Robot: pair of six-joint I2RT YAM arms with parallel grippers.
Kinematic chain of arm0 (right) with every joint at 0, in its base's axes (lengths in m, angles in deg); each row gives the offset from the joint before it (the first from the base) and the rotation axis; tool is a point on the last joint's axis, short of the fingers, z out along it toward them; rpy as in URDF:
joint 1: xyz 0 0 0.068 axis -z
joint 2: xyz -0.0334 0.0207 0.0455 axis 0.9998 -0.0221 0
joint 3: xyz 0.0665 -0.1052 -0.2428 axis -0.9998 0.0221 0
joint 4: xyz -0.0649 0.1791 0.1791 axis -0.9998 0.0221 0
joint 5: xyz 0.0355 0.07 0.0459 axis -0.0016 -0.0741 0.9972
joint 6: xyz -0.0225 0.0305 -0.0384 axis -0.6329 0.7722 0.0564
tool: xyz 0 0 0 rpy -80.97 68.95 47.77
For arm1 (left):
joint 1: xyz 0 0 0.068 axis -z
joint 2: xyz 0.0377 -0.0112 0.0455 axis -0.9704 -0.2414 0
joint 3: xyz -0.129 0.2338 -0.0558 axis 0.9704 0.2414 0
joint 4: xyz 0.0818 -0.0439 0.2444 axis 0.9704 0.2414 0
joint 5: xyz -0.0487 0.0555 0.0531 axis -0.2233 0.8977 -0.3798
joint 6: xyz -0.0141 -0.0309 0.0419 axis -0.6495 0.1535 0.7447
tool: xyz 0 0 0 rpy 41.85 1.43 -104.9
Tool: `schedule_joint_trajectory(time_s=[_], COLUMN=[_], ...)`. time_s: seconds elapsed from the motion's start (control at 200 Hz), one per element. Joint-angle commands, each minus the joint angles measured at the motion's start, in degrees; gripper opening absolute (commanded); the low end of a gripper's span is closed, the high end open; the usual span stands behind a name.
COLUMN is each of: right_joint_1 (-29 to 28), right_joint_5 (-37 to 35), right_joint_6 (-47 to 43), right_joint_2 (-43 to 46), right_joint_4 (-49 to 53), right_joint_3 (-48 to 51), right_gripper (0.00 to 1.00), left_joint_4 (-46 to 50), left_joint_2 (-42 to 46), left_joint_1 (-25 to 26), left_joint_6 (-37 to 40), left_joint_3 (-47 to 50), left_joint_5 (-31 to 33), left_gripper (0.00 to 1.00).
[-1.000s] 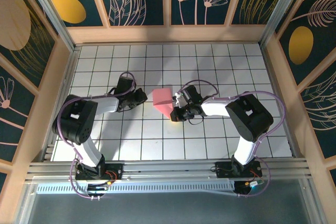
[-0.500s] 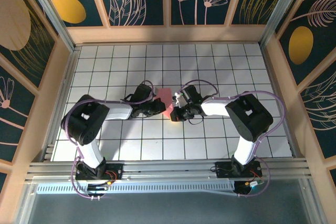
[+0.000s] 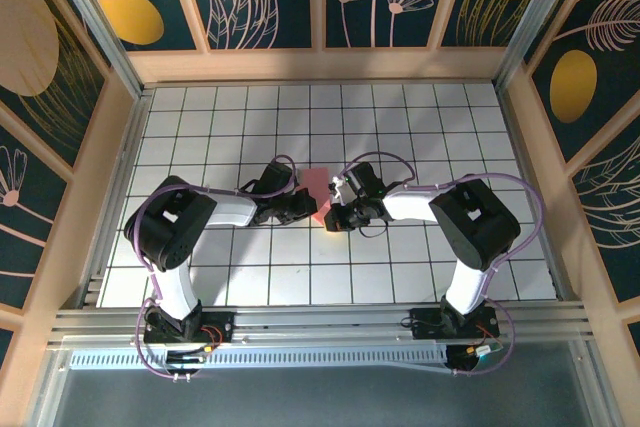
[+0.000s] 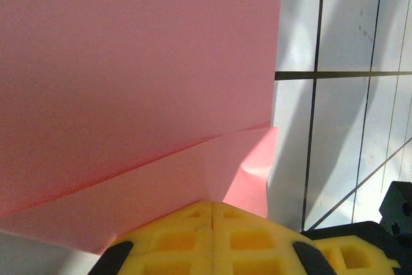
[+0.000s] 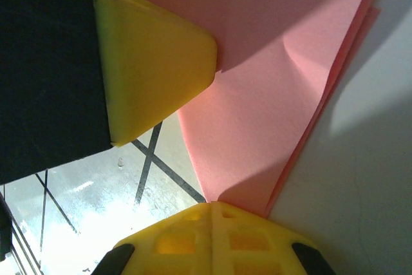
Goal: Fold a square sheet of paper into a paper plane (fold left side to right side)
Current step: Third fold the triangle at the center of the table.
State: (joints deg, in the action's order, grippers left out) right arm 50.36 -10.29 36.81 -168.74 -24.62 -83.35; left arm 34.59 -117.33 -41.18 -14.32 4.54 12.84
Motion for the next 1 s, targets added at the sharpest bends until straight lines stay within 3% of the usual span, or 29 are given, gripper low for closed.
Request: schedule_joint_trajectory(time_s=[0.0, 0.44, 0.721, 0.996], right_joint_1=[-0.7, -1.0, 0.8, 0.9], right_joint_5=[-4.6, -4.2, -1.6, 0.8], right_joint_6=[-0.6, 0.1, -0.6, 2.1], right_joint_2=[-0.9, 3.3, 10.3, 9.5], right_joint_4=[12.0, 13.1, 15.6, 8.7], right_joint_3=[3.6, 5.9, 4.4, 1.8], right_gripper=[0.0, 0.0, 0.0, 0.0], left_joint_4=[8.3, 9.2, 4.6, 5.1], left_joint_2=[-3.3, -4.7, -4.8, -4.1], left_joint_1=[0.4, 0.3, 0.5, 0.6], left_joint_6=[-0.4, -1.1, -3.5, -2.9], left_joint_3=[1.1, 1.1, 2.5, 2.8], left_joint_5=[5.8, 7.2, 4.0, 4.5], left_gripper=[0.0, 0.0, 0.0, 0.0])
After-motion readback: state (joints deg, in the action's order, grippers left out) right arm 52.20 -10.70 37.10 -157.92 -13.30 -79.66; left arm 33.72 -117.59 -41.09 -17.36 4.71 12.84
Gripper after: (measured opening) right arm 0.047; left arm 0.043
